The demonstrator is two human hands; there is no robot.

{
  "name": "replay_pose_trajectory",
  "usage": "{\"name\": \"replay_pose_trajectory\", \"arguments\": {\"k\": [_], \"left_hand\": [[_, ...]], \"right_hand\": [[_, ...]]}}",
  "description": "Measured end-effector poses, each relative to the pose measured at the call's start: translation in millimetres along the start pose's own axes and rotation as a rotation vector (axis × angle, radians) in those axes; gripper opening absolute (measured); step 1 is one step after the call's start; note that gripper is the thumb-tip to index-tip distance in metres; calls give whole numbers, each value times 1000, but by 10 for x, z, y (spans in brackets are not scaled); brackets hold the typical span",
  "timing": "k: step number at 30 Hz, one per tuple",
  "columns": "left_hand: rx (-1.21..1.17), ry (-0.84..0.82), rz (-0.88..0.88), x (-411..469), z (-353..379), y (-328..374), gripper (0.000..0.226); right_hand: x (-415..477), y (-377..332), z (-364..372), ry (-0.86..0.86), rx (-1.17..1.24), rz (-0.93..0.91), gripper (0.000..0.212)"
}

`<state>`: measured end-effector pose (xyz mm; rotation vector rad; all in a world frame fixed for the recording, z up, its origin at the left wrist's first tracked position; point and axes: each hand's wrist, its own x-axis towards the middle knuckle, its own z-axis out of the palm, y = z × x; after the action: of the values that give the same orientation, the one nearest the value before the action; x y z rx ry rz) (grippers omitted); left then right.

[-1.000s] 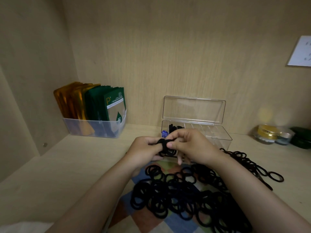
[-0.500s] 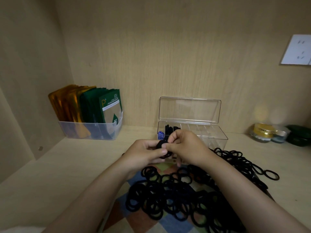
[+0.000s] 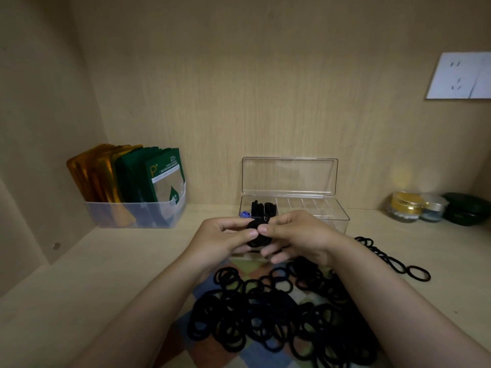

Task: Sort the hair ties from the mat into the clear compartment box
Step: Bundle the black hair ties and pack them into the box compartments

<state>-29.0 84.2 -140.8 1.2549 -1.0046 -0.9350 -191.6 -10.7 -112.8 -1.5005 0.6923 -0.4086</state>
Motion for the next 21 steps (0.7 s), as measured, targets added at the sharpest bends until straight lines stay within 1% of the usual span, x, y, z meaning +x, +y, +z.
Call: {"name": "replay_pose_trajectory", "arguments": {"k": [2, 5, 8, 9, 10, 12, 13, 15, 18, 21], "left_hand": [[43, -67, 21, 43, 51, 57, 23], [174, -173, 32, 150, 119, 156, 23], [417, -216, 79, 316, 153, 254, 22], [482, -203, 114, 375, 171, 286, 21], [529, -157, 148, 442, 192, 313, 23], [614, -8, 219, 585, 234, 346, 28], [664, 56, 251, 654, 254, 336, 29], [749, 122, 298, 749, 295, 260, 29], [872, 110, 373, 816, 317, 29, 34], [931, 91, 432, 815, 283, -143, 39]], "right_hand": [[3, -8, -46, 11, 61, 8, 14], [12, -26, -137, 61, 105, 9, 15], [2, -55, -219, 156, 59, -1, 15], [8, -69, -251, 208, 33, -12, 15], [19, -91, -287, 268, 11, -28, 14], [71, -152, -370, 397, -56, -74, 15], [106, -188, -408, 459, -116, -93, 17], [202, -245, -468, 553, -283, -102, 20], [375, -260, -489, 615, -579, -65, 27], [509, -227, -458, 630, -854, -45, 28]]}}
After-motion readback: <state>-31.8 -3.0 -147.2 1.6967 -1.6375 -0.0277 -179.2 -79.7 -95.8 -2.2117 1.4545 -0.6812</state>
